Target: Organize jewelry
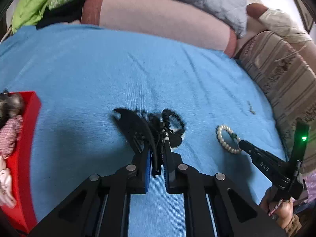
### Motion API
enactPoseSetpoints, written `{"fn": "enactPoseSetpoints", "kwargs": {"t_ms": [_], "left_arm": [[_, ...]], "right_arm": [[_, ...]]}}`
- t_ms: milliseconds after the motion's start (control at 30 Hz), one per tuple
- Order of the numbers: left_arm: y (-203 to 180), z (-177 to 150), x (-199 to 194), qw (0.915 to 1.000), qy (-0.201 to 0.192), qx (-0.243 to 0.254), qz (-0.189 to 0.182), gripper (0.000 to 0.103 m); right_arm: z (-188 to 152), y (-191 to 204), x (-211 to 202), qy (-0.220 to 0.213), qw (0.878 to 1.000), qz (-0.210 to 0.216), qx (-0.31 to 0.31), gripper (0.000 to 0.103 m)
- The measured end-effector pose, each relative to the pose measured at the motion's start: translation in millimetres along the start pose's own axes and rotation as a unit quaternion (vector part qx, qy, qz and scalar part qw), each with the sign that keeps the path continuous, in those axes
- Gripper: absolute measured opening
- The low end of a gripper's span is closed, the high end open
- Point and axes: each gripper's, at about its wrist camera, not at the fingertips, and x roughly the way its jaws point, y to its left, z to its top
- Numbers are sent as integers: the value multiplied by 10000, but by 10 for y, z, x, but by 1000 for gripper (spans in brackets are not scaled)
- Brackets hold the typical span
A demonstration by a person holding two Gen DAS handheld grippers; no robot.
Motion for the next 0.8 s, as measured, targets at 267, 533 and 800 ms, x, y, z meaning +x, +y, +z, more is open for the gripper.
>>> {"fn": "enactPoseSetpoints", "kwargs": {"t_ms": [267,533,800], "left_arm": [[20,-90,-885,9913,-716,-14,-1105,9],[-137,-70,-1332,9904,-1076,654,-575,9],[51,-191,-1000,9978,-351,508,-234,10]], "right_arm": [[-335,-222,-474,-246,9987,187,410,11],[-520,-148,-608,-316,9983,305,396,11],[-569,-65,-708,-410,9980,400,256,11]]}}
